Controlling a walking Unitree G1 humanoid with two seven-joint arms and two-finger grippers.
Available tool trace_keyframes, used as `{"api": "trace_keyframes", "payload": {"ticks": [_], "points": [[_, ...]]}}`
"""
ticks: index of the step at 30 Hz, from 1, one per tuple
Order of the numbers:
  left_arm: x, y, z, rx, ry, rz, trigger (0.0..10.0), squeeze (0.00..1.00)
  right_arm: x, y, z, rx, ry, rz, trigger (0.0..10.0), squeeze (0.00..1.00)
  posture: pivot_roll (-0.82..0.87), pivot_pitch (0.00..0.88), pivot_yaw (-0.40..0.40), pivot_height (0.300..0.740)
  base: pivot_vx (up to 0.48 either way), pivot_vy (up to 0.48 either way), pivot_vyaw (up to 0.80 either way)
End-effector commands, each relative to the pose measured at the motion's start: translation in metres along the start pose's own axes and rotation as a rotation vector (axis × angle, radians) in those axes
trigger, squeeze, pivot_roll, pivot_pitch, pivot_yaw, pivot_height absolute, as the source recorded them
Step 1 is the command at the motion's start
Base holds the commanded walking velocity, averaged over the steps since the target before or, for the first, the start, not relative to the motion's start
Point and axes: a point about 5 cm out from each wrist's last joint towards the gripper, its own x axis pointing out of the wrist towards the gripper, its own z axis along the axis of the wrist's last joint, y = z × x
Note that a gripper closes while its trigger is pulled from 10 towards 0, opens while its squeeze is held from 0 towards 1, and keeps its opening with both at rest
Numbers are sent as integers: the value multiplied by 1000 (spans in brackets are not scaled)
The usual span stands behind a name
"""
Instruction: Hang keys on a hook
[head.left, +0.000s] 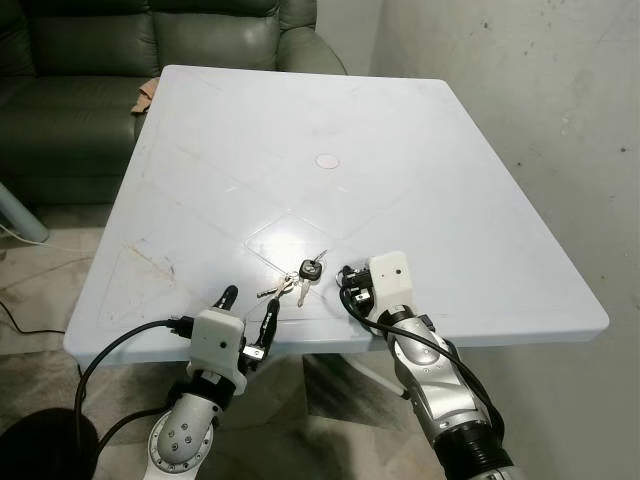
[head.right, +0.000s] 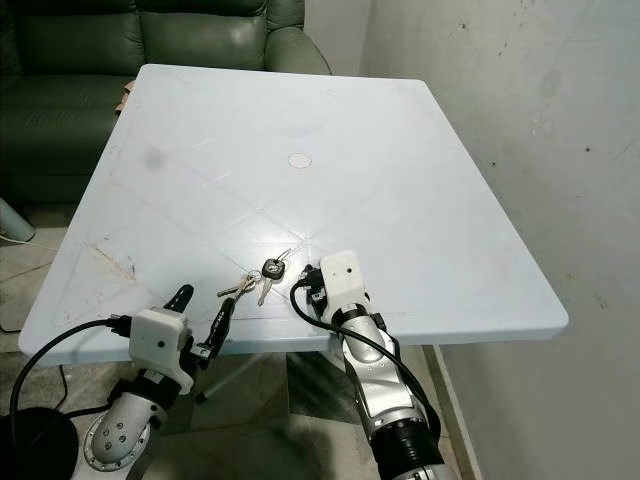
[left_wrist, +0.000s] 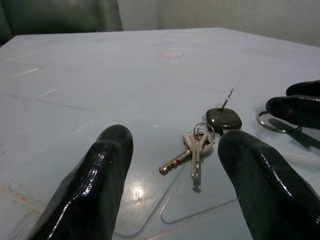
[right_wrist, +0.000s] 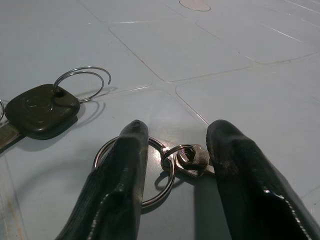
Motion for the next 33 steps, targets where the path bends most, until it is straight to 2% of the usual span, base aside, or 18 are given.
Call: {"api": "trace_keyframes", "payload": {"ticks": [1, 11, 23, 29, 33], "points": [[0, -1, -1, 12, 6, -3, 10000, 0, -2, -2, -6, -1, 23, -12, 0, 0, -27, 109, -79, 740, 0, 0, 0], [1, -1, 1, 22, 2, -10, 10000, 0, -9, -5, -16, -20, 59, 2, 0, 0, -33, 110, -75, 740, 0, 0, 0], [2, 0, 1, 26, -1, -11, 10000, 0, -10, -8, -16, -19, 59, -1, 0, 0, -35, 108, -74, 740, 0, 0, 0], [4, 0, 1, 32, -7, -14, 10000, 0, -9, -12, 0, 20, -68, -3, 0, 0, -34, 95, -71, 740, 0, 0, 0], [6, 1, 2, 39, -11, -12, 10000, 0, -10, -16, 13, 100, -161, 17, 0, 0, -35, 87, -70, 740, 0, 0, 0]]}}
